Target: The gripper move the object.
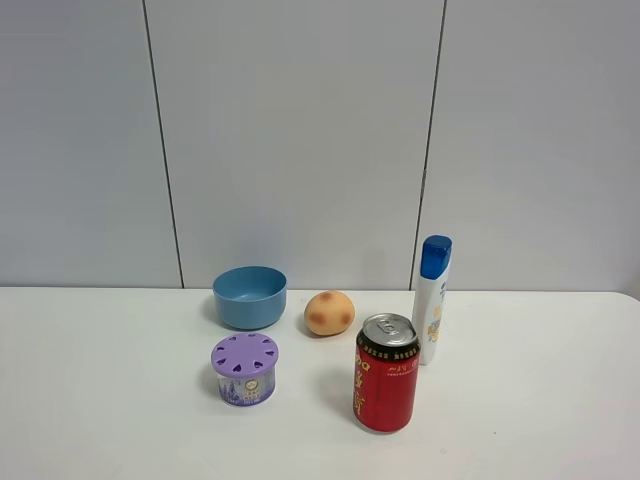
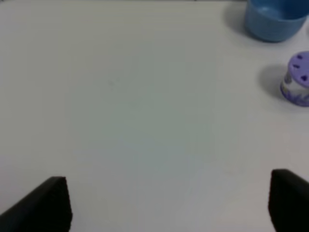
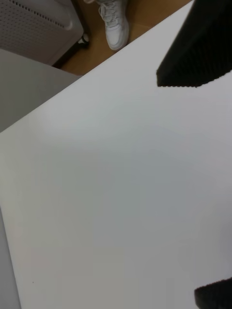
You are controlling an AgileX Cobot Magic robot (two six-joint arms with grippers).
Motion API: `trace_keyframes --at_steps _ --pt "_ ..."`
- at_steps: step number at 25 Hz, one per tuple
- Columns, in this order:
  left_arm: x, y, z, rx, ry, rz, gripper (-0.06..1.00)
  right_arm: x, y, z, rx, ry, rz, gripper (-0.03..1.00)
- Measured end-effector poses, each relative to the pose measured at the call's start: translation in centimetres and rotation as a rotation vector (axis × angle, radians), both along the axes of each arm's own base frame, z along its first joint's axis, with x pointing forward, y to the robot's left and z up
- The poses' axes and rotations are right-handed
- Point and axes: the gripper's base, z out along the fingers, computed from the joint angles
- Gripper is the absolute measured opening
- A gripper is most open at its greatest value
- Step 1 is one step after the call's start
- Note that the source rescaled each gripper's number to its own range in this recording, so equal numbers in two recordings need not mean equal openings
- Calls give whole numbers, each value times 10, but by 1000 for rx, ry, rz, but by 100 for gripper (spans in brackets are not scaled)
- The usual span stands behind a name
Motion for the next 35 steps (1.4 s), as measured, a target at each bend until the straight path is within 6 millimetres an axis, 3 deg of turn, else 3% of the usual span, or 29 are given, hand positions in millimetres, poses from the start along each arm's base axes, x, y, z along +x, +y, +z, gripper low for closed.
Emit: trace_keyframes --at_steps 4,7,12,16,19,24,26,29,30,32,35 --pt "33 2 41 -5 83 0 34 0 0 0 0 0 0 100" --pt "72 4 74 -17 170 -6 34 0 0 0 0 0 0 100" --pt "145 5 91 -39 330 -48 34 0 0 0 0 0 0 100" --pt "204 2 80 -52 445 -128 34 0 0 0 0 0 0 100" --pt "241 -14 62 -26 519 -261 34 0 0 0 0 0 0 100" --pt "286 -45 29 9 587 -391 35 0 0 0 0 0 0 100" --pt "300 -58 15 18 617 -430 48 0 0 0 0 0 0 100" --pt "312 -78 -2 41 655 -497 85 0 0 0 0 0 0 100" --pt "315 -86 -8 48 673 -520 91 0 0 0 0 0 0 100" --pt "321 -99 -16 59 684 -553 98 0 0 0 0 0 0 100" --pt "329 -120 -32 65 712 -587 100 0 0 0 0 0 0 100"
